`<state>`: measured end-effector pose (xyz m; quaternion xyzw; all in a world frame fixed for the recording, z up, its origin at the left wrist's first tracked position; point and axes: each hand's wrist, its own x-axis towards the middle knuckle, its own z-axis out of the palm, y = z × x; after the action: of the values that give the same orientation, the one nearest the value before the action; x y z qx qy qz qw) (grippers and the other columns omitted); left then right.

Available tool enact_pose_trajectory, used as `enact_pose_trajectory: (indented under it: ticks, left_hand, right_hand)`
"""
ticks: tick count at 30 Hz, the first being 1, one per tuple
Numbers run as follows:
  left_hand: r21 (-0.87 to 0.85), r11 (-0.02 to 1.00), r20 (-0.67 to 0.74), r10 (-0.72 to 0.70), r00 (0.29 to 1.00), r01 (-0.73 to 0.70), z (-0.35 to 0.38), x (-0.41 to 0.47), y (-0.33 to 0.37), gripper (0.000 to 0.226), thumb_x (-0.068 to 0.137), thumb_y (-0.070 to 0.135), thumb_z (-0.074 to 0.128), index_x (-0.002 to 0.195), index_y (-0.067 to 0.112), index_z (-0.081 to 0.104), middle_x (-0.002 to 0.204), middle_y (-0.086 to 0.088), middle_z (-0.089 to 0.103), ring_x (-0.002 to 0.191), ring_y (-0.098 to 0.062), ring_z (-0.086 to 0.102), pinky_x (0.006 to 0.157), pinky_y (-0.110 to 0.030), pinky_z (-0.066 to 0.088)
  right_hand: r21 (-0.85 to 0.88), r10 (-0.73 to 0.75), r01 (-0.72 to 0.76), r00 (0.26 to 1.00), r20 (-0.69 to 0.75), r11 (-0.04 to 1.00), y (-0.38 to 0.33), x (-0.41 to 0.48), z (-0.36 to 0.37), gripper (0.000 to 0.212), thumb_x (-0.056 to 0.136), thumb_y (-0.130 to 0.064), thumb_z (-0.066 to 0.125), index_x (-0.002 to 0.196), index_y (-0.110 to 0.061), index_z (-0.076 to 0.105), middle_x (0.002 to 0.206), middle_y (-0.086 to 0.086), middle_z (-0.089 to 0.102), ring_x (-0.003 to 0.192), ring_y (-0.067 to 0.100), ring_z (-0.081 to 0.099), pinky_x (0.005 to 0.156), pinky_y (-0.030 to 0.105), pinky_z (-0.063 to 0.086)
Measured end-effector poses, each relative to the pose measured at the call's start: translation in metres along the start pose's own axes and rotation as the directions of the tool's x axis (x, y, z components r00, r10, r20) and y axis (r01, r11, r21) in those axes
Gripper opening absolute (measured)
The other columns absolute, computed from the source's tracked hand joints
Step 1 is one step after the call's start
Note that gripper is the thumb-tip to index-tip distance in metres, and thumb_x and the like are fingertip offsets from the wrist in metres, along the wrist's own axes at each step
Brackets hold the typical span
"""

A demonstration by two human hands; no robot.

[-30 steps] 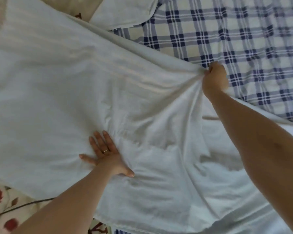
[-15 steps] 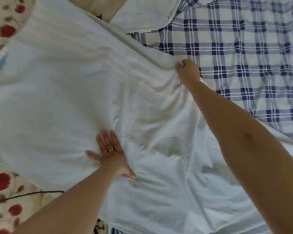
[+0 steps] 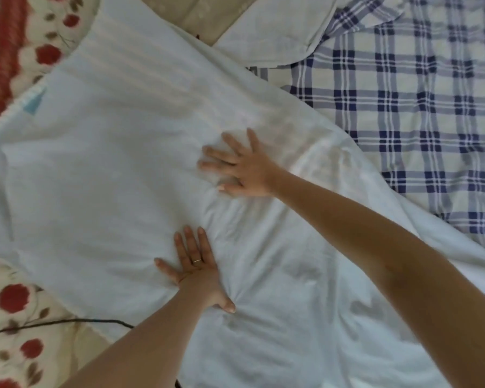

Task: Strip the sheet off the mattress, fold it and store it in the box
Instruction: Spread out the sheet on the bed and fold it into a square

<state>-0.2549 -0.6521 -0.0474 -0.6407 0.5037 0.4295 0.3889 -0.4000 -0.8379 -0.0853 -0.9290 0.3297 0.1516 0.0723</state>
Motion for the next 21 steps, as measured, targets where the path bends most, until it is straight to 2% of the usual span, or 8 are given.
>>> enact_pose_trajectory:
  ticks: [3,6,9,11,14,16,18,21]
  left_hand:
    - [0.004,1.000,0.005,0.003,1.000,-0.003,0.002,0.001,-0.001,0.167,0.044,0.063,0.082,0.100,0.004,-0.064,0.110,-0.022,-0.067,0.110,-0.042,-0.055,0.095,-0.078,-0.008]
    - [0.003,1.000,0.011,0.004,1.000,-0.004,-0.001,0.001,-0.003,0.167,0.044,0.062,0.082,0.101,0.003,-0.064,0.109,-0.022,-0.067,0.109,-0.042,-0.055,0.095,-0.079,-0.008]
    - [-0.003,1.000,0.024,0.006,1.000,-0.006,-0.002,-0.002,-0.002,0.167,0.045,0.063,0.082,0.102,0.003,-0.063,0.109,-0.022,-0.068,0.109,-0.042,-0.055,0.095,-0.079,-0.008]
    - [-0.005,1.000,0.019,0.014,1.000,-0.014,-0.003,-0.003,-0.004,0.166,0.045,0.064,0.081,0.102,0.003,-0.063,0.109,-0.022,-0.067,0.109,-0.042,-0.055,0.095,-0.078,-0.008]
    - [0.000,1.000,0.017,0.022,1.000,-0.022,-0.001,0.000,-0.004,0.167,0.044,0.065,0.082,0.102,0.004,-0.063,0.110,-0.022,-0.067,0.107,-0.042,-0.056,0.095,-0.078,-0.008]
    - [-0.001,0.999,0.001,0.042,0.999,-0.042,-0.001,0.002,-0.006,0.168,0.044,0.064,0.082,0.101,0.004,-0.064,0.109,-0.022,-0.067,0.105,-0.042,-0.057,0.094,-0.078,-0.008]
    - [-0.017,0.999,0.006,0.047,0.999,-0.047,0.000,0.000,-0.008,0.168,0.043,0.064,0.082,0.099,0.004,-0.064,0.108,-0.023,-0.068,0.105,-0.042,-0.057,0.094,-0.078,-0.008]
    - [-0.016,0.998,-0.011,0.058,0.998,-0.058,0.001,-0.003,-0.009,0.168,0.042,0.065,0.082,0.098,0.004,-0.064,0.108,-0.023,-0.068,0.108,-0.043,-0.055,0.093,-0.078,-0.008]
  right_hand:
    - [0.154,0.660,-0.686,0.727,0.189,0.711,0.066,0.002,-0.009,0.068,0.088,-0.074,0.011,0.144,-0.048,-0.017,0.157,-0.016,-0.020,0.144,0.038,-0.014,0.103,0.075,-0.001]
    - [0.144,0.842,-0.877,0.481,0.245,0.459,0.101,-0.004,-0.029,0.070,0.092,-0.068,0.011,0.151,-0.035,-0.008,0.160,-0.006,-0.011,0.145,0.040,-0.007,0.108,0.071,-0.003]
    - [0.176,0.658,-0.637,0.747,-0.101,0.750,0.031,0.009,-0.040,0.062,0.099,-0.045,0.028,0.153,-0.022,0.007,0.160,0.005,0.005,0.146,0.036,0.004,0.114,0.063,0.003]
    - [0.150,0.260,-0.234,0.946,-0.194,0.961,-0.030,-0.005,-0.018,0.058,0.096,-0.042,0.033,0.151,-0.029,0.017,0.158,0.002,0.020,0.145,0.032,0.018,0.111,0.064,0.008]
    - [0.066,0.165,-0.162,0.985,-0.048,0.985,-0.032,-0.057,0.023,0.058,0.094,-0.052,0.023,0.149,-0.039,0.011,0.159,-0.006,0.017,0.146,0.031,0.015,0.107,0.070,0.011]
    - [0.111,0.564,-0.564,0.825,0.039,0.818,0.015,-0.077,0.035,0.058,0.094,-0.057,0.012,0.147,-0.044,-0.006,0.160,-0.010,-0.002,0.147,0.032,0.001,0.109,0.070,0.003]
    - [0.136,0.857,-0.870,0.491,0.156,0.473,0.048,-0.090,0.029,0.056,0.097,-0.054,0.008,0.148,-0.041,-0.012,0.160,-0.009,-0.010,0.147,0.033,-0.003,0.107,0.071,-0.004]
    - [0.280,0.970,-0.951,0.182,0.161,0.132,0.037,-0.086,0.005,0.058,0.100,-0.043,0.016,0.153,-0.024,0.002,0.161,0.003,0.001,0.147,0.033,0.002,0.108,0.071,-0.002]
